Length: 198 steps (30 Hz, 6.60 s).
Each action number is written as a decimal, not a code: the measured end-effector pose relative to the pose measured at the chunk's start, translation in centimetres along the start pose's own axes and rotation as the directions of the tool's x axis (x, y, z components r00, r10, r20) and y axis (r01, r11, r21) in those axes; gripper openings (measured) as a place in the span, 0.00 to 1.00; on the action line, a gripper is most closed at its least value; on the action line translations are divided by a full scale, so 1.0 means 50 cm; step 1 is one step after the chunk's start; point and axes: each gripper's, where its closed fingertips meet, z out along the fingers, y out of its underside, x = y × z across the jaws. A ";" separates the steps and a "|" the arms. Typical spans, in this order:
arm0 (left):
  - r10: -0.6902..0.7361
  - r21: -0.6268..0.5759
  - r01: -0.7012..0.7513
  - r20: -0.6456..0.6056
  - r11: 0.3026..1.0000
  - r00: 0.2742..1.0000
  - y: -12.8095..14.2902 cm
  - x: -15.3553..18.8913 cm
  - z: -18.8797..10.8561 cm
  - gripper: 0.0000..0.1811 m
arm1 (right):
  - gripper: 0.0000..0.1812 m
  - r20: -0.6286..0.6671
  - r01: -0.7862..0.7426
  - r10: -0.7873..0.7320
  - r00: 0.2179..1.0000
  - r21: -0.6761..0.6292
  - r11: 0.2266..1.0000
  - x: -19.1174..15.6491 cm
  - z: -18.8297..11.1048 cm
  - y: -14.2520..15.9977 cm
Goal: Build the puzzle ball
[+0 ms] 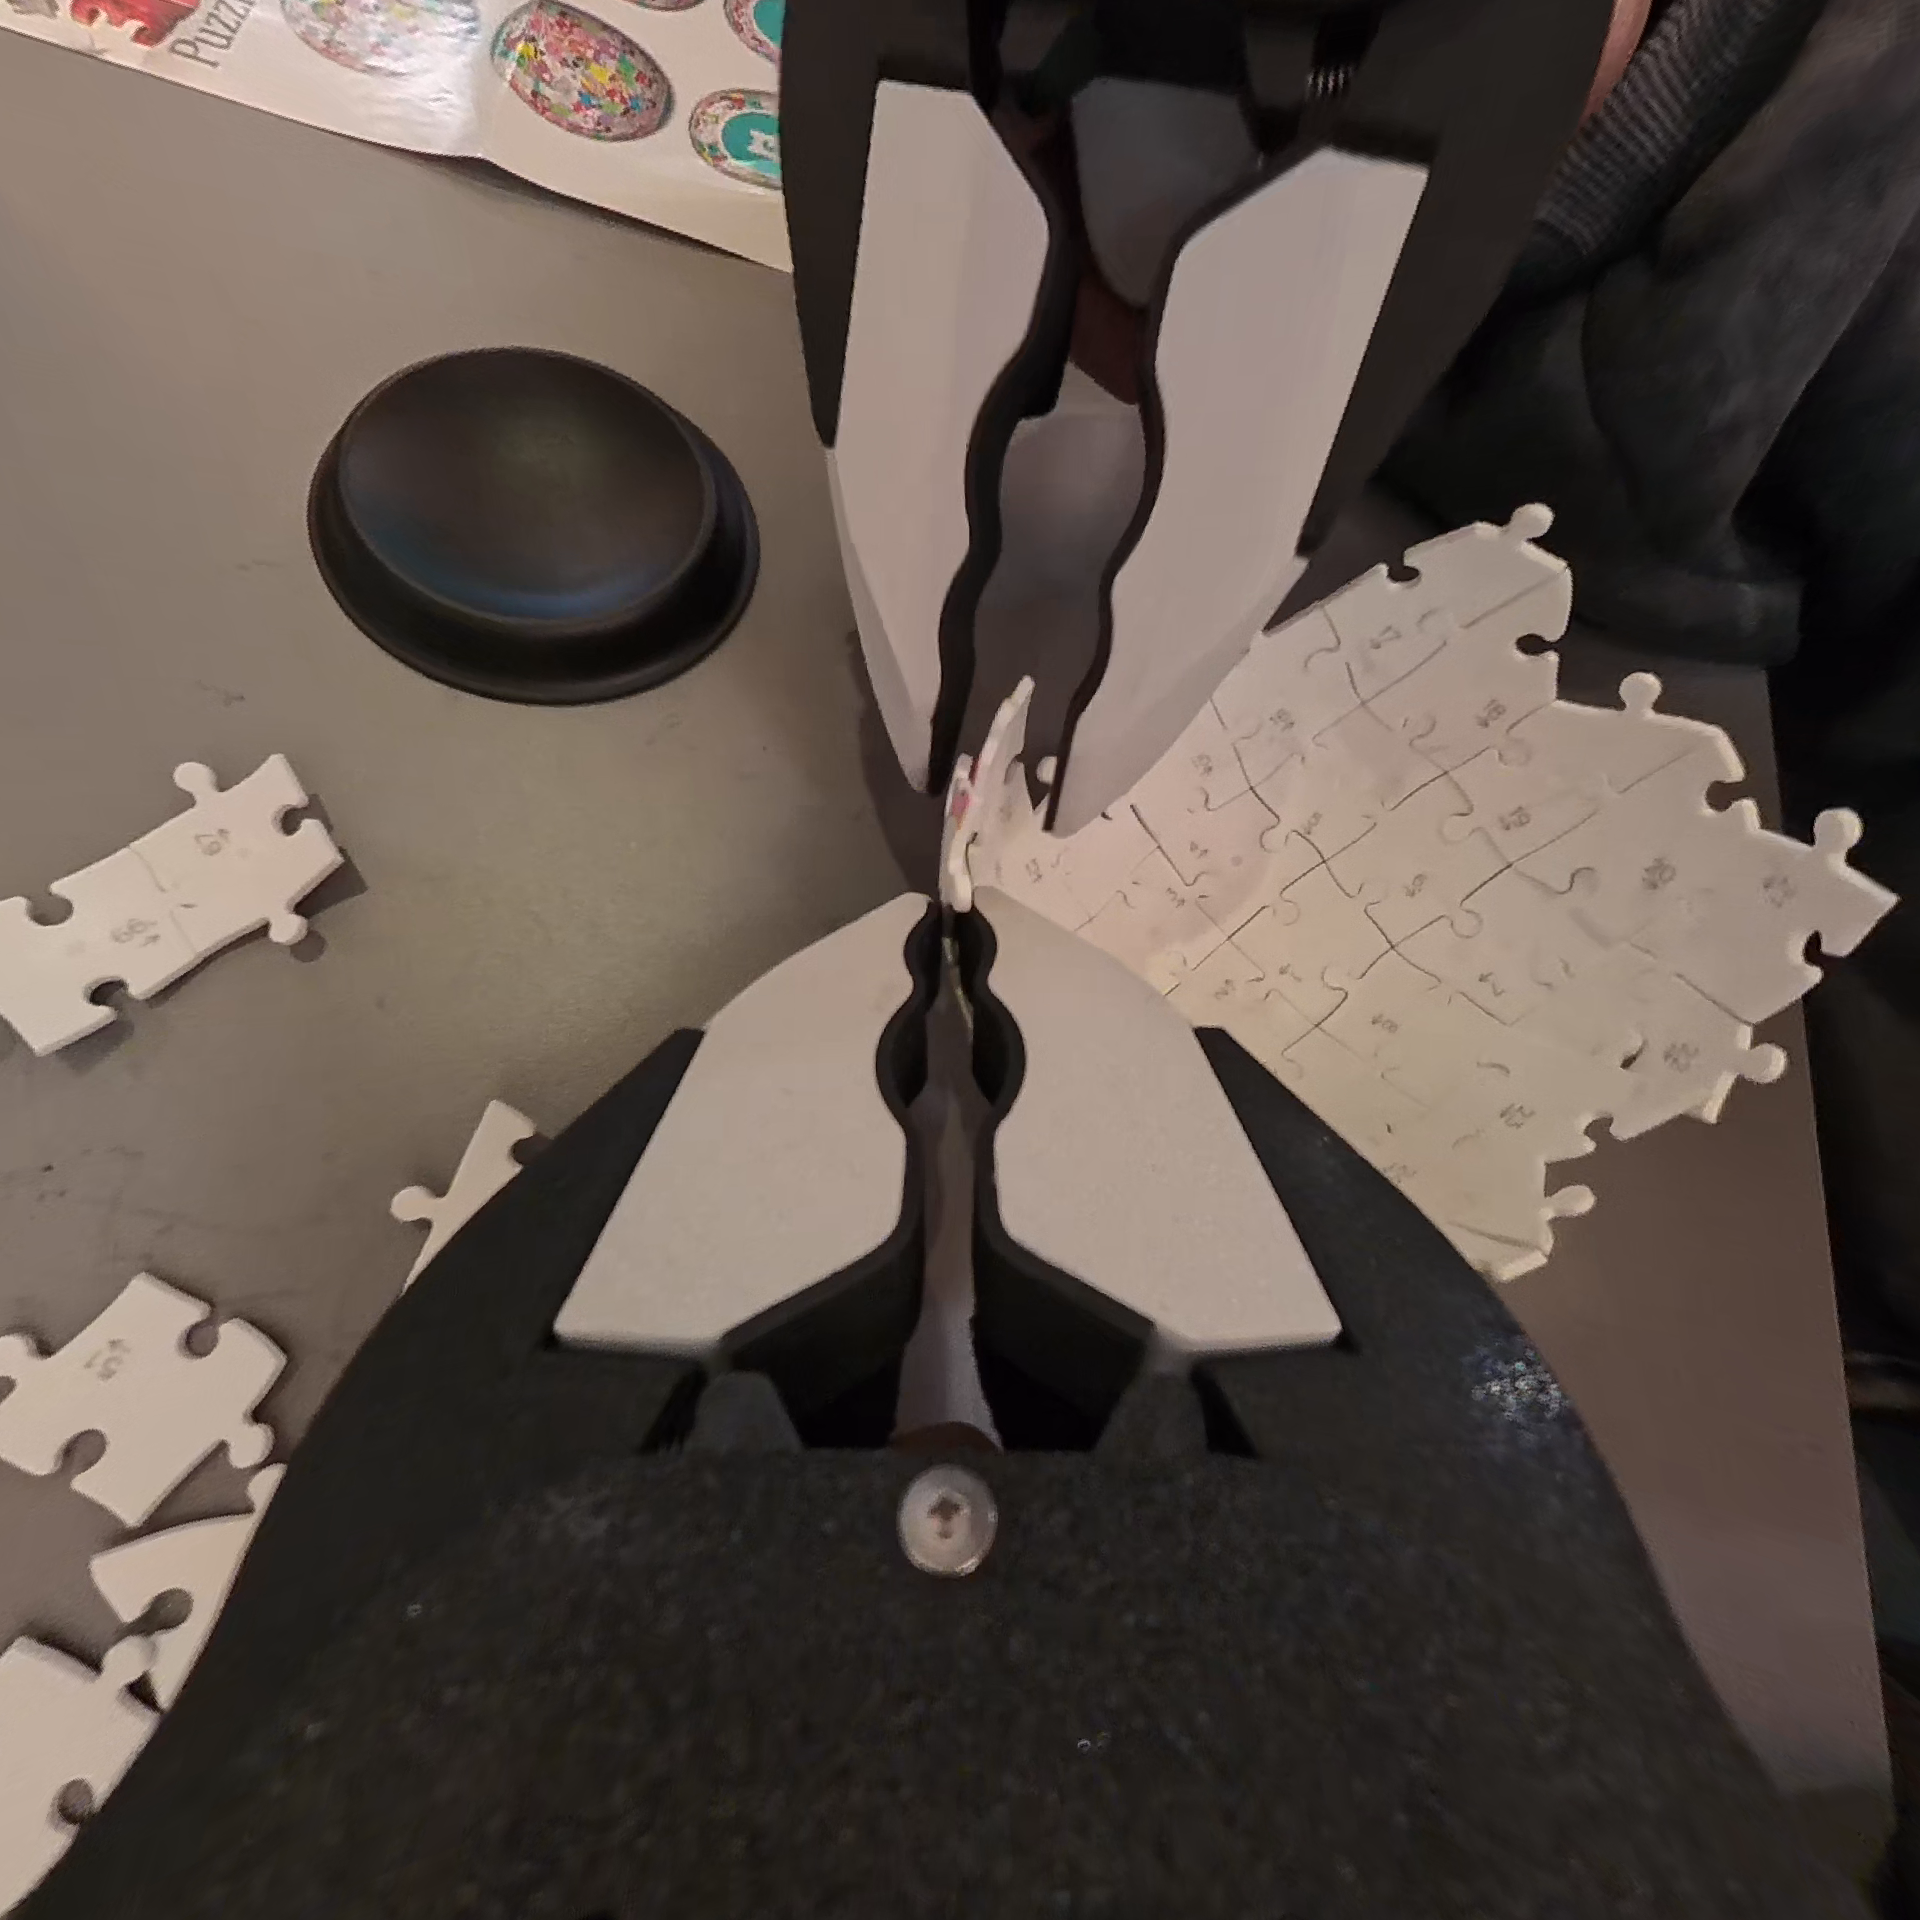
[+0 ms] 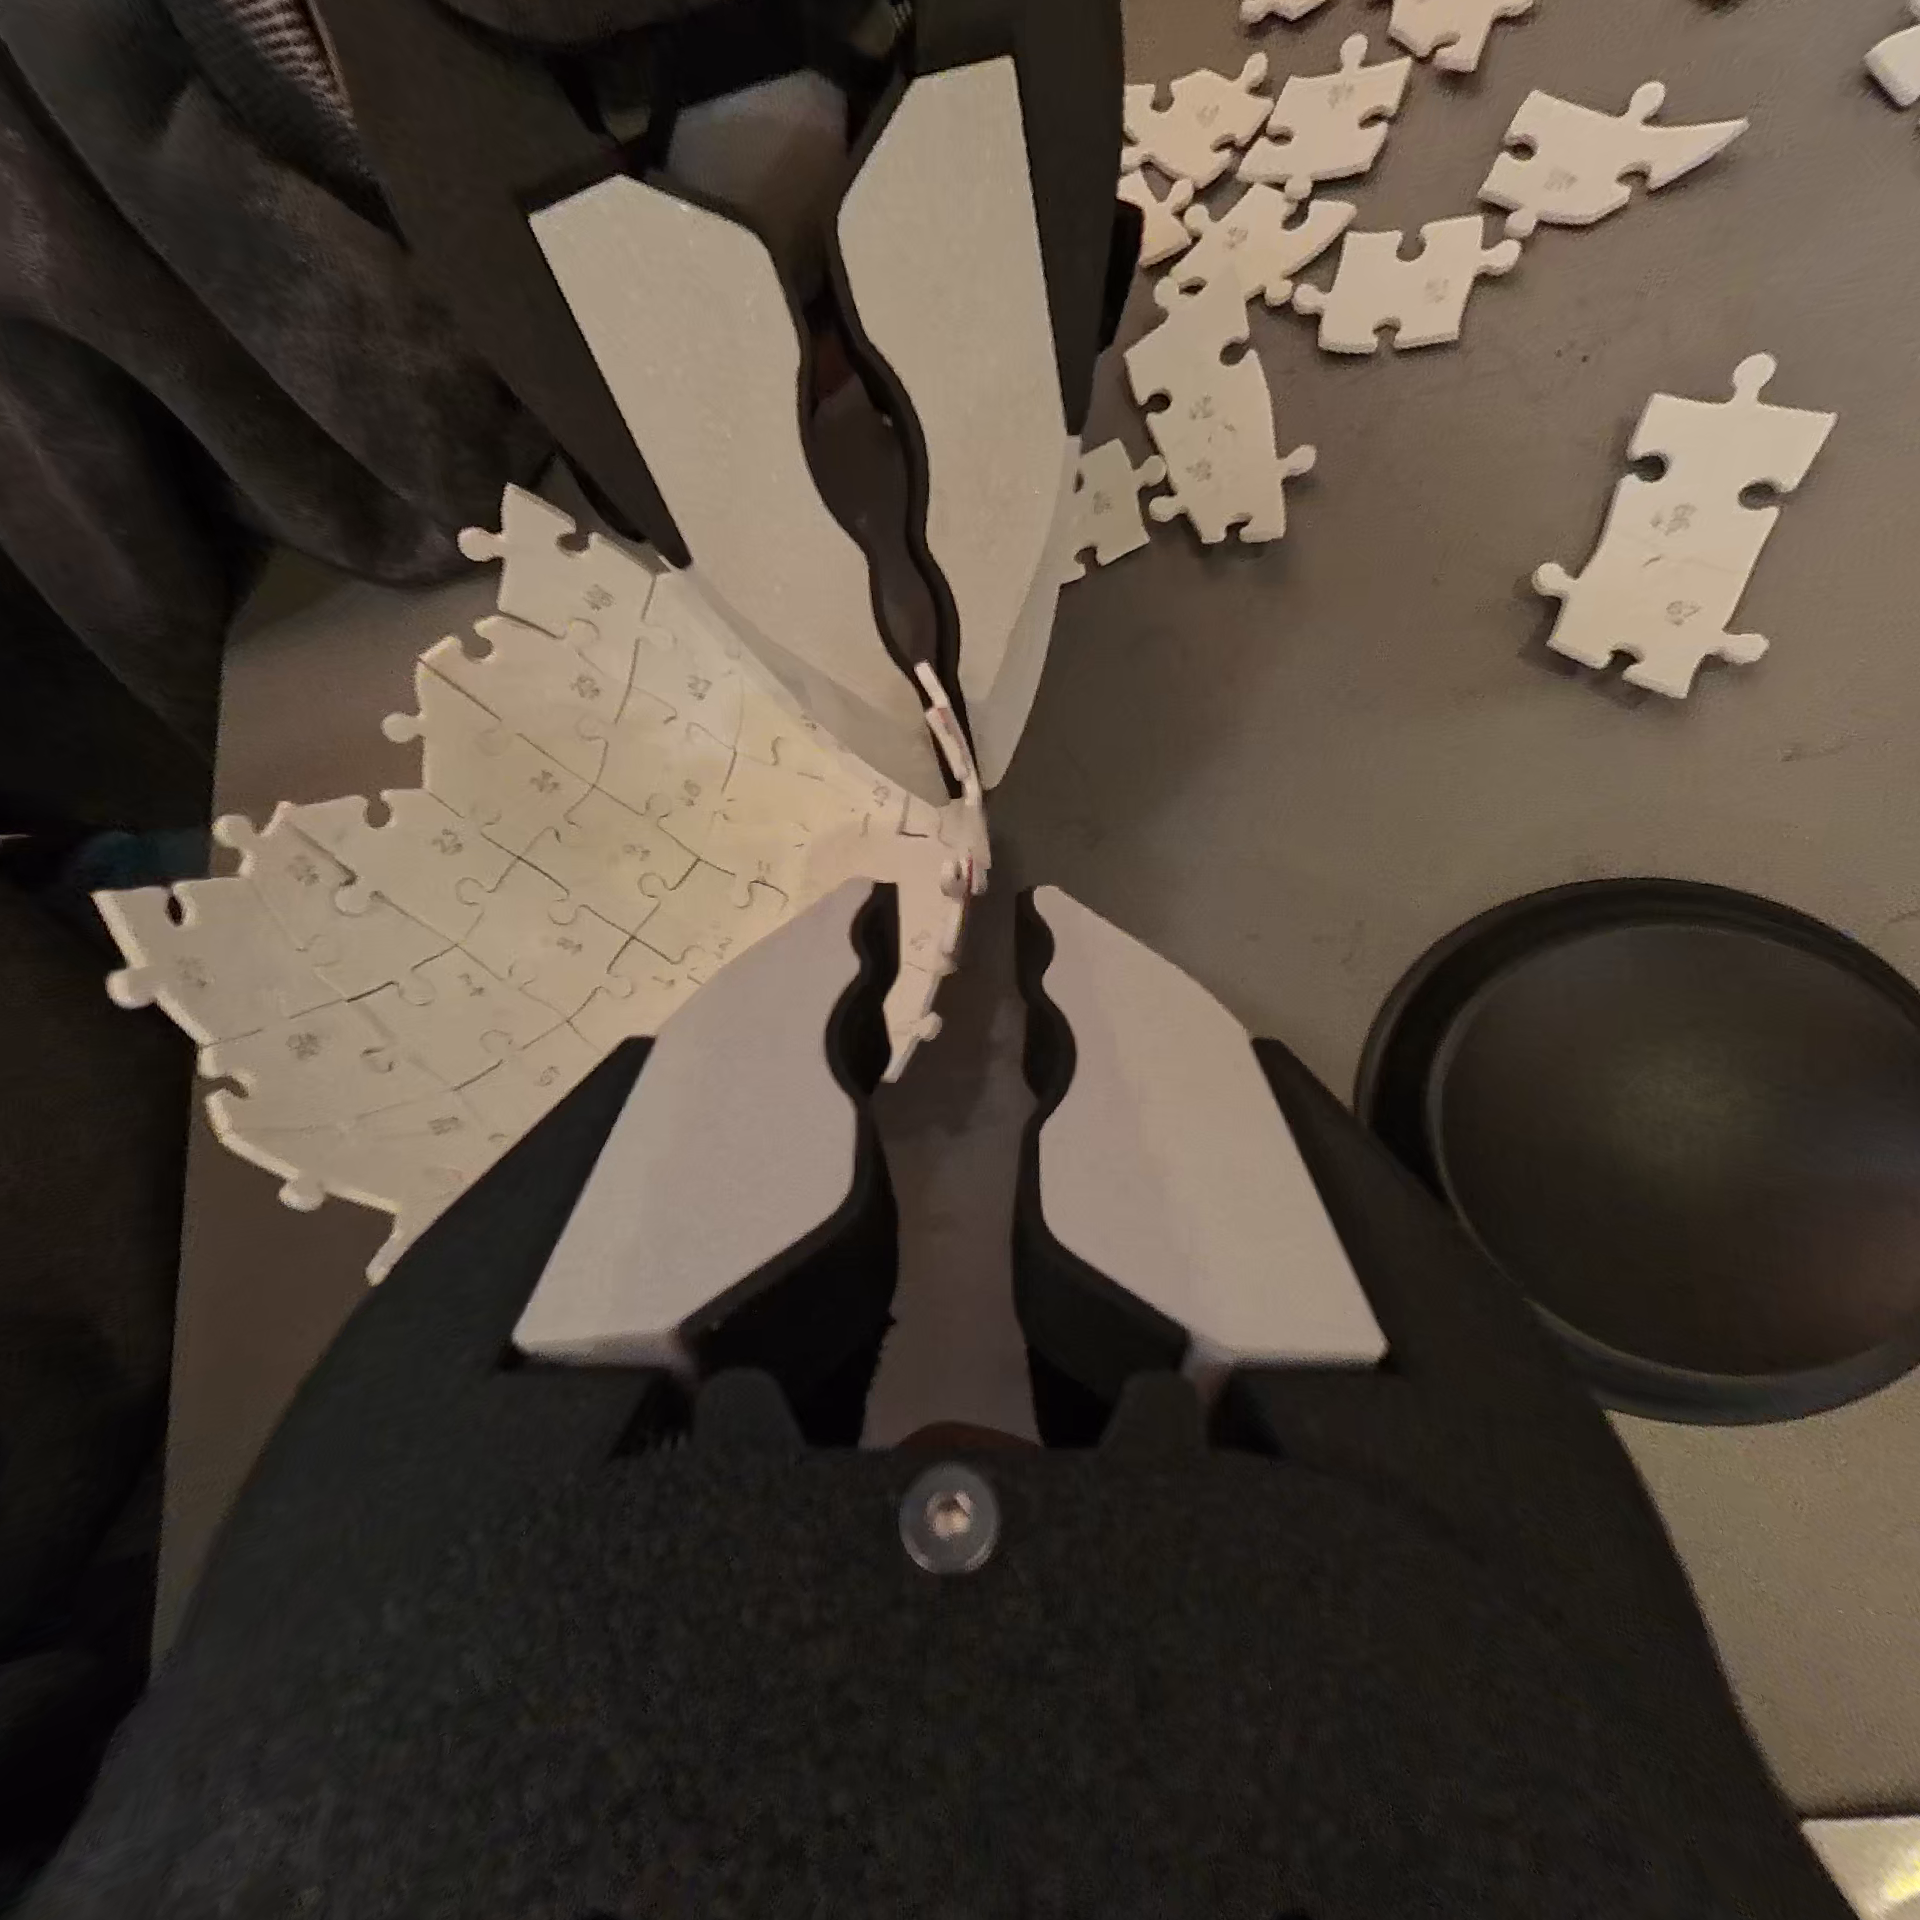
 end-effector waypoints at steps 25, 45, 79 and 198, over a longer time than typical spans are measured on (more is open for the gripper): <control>-0.013 0.026 0.015 -0.069 1.000 0.998 0.002 0.008 -0.004 0.01 | 0.02 0.122 -0.036 0.032 0.992 0.032 0.999 -0.008 0.022 0.008; -0.009 0.002 0.009 -0.060 1.000 0.998 0.010 0.006 0.002 0.01 | 0.02 0.104 -0.025 0.021 0.994 0.042 0.999 -0.004 0.026 0.006; -0.060 -0.003 0.060 -0.073 0.998 0.996 0.013 0.001 0.005 0.08 | 0.02 0.120 -0.035 0.034 0.992 0.002 0.999 -0.007 0.042 0.018; 0.011 -0.127 -0.031 -0.161 0.991 0.987 0.034 0.062 -0.002 0.02 | 0.05 0.284 -0.052 0.064 0.957 -0.050 0.997 -0.053 0.040 0.029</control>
